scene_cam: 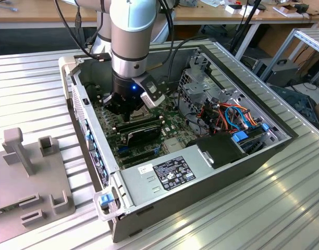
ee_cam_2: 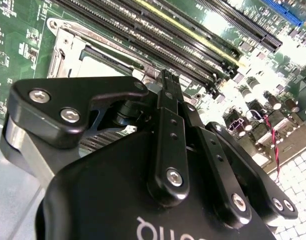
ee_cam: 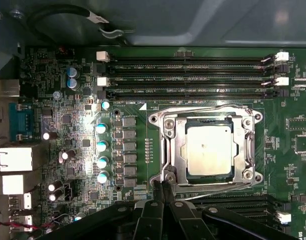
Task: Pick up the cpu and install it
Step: 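Install the second cpu locking lever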
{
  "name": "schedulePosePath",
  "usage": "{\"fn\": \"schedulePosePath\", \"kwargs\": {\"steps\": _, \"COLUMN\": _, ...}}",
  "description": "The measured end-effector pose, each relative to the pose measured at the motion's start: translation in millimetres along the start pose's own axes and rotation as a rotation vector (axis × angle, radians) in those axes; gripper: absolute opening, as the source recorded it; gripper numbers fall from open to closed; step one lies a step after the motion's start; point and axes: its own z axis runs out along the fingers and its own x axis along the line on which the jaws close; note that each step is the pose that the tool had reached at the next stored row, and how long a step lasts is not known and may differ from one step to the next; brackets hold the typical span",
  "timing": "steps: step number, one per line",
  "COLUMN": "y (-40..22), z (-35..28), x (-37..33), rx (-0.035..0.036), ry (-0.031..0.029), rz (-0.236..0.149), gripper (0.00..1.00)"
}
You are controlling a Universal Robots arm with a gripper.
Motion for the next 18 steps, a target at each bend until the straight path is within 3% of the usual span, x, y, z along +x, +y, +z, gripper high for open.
{"fn": "schedulePosePath", "kwargs": {"steps": 10, "y": 0.9, "z": 4.8, "x": 0.9, "rx": -0.0003, "ry": -0.0036, "rz": 0.0, "gripper": 0.11}}
{"fn": "schedulePosePath", "kwargs": {"steps": 18, "y": 2.2, "z": 7.5, "x": 5.2, "rx": -0.001, "ry": -0.0104, "rz": 0.0, "gripper": 0.11}}
